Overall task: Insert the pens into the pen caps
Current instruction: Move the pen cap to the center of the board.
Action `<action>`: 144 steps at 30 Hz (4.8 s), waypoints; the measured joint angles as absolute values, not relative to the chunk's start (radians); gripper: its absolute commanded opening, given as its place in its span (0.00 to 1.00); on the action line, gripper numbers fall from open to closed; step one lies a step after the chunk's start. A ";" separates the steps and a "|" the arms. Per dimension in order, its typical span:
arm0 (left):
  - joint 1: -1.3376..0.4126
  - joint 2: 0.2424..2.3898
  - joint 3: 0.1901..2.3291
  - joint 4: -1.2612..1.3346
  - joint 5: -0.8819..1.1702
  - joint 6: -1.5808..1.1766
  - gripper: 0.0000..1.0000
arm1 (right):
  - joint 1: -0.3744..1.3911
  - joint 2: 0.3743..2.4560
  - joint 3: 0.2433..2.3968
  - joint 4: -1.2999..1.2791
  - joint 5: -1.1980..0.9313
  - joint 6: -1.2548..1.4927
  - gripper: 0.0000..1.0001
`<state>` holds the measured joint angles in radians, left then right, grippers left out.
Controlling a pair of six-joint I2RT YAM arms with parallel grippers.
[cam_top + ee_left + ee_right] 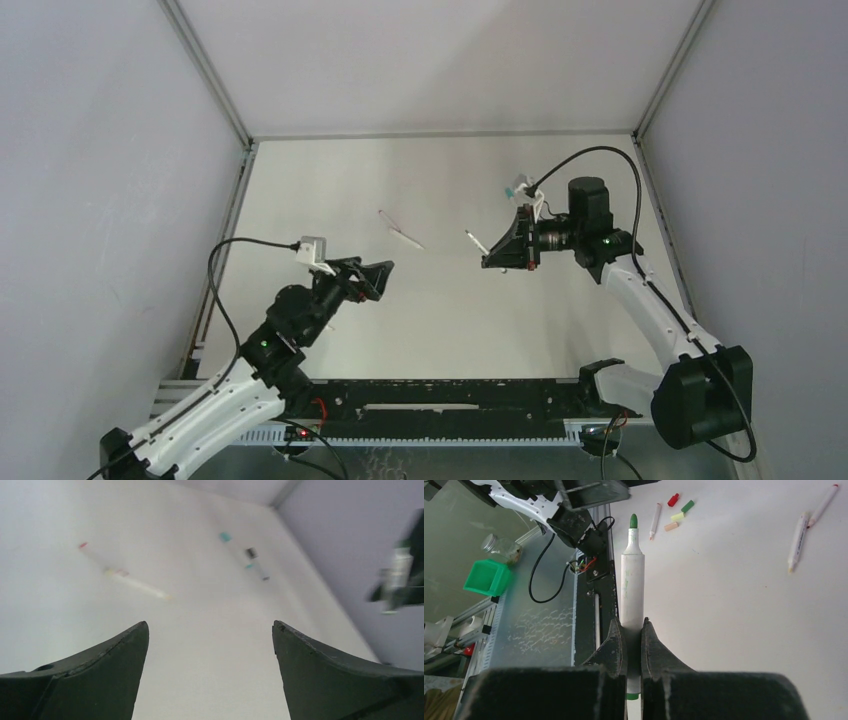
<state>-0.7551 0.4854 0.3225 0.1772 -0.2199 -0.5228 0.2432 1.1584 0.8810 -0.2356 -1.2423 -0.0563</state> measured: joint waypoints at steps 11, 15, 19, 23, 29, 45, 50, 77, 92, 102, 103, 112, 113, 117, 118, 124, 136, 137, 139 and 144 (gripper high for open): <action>-0.405 0.562 0.321 -0.093 -0.339 -0.598 0.58 | 0.178 1.158 0.881 -0.295 -1.266 -0.118 0.00; -0.274 0.635 0.321 -0.119 -0.325 -0.632 0.58 | 0.178 1.158 0.881 -0.307 -1.266 -0.131 0.00; -0.224 0.742 0.321 -0.134 -0.319 -0.667 0.57 | 0.178 1.158 0.881 -0.316 -1.267 -0.140 0.00; -0.207 0.887 0.330 -0.187 -0.344 -0.710 0.52 | 0.178 1.158 0.881 -0.319 -1.267 -0.147 0.00; -0.206 1.016 0.382 -0.255 -0.383 -0.749 0.51 | 0.177 1.158 0.881 -0.322 -1.269 -0.152 0.00; -0.205 1.196 0.479 -0.255 -0.389 -0.754 0.33 | 0.176 1.158 0.881 -0.326 -1.284 -0.155 0.00; -0.204 1.247 0.502 -0.263 -0.382 -0.752 0.27 | 0.176 1.158 0.881 -0.326 -1.287 -0.155 0.00; -0.252 1.295 0.561 -0.246 -0.215 -0.596 0.07 | 0.146 1.112 0.881 -0.326 -1.317 -0.154 0.00; -0.681 1.489 0.727 -0.129 0.084 -0.286 0.06 | 0.144 1.103 0.881 -0.330 -1.317 -0.159 0.00; -0.830 1.581 0.832 -0.168 0.104 -0.167 0.07 | 0.143 1.103 0.881 -0.333 -1.317 -0.169 0.00; -0.832 1.592 0.836 -0.172 0.101 -0.163 0.07 | 0.143 1.103 0.881 -0.333 -1.317 -0.170 0.00; -0.843 1.630 0.854 -0.210 0.074 -0.149 0.25 | 0.138 1.103 0.881 -0.333 -1.317 -0.174 0.00; -0.844 1.630 0.855 -0.214 0.070 -0.149 0.28 | 0.138 1.103 0.881 -0.333 -1.317 -0.174 0.00; -0.844 1.627 0.855 -0.227 0.041 -0.158 0.39 | 0.138 1.103 0.881 -0.333 -1.317 -0.175 0.00; -0.845 1.622 0.855 -0.232 0.030 -0.166 0.40 | 0.138 1.103 0.881 -0.333 -1.317 -0.175 0.00; -0.846 1.483 0.831 -0.216 -0.020 -0.267 0.38 | 0.138 1.103 0.881 -0.333 -1.317 -0.177 0.00; -0.929 1.307 0.648 -0.053 0.041 -0.484 0.02 | 0.138 1.103 0.881 -0.334 -1.317 -0.179 0.00; -0.937 1.327 0.648 -0.050 0.041 -0.496 0.01 | 0.138 1.103 0.881 -0.334 -1.317 -0.179 0.00; -0.950 1.368 0.648 -0.042 0.037 -0.514 0.01 | 0.137 1.103 0.881 -0.336 -1.317 -0.181 0.00; -0.951 1.442 0.651 -0.070 -0.011 -0.525 0.01 | 0.133 1.103 0.881 -0.342 -1.317 -0.182 0.00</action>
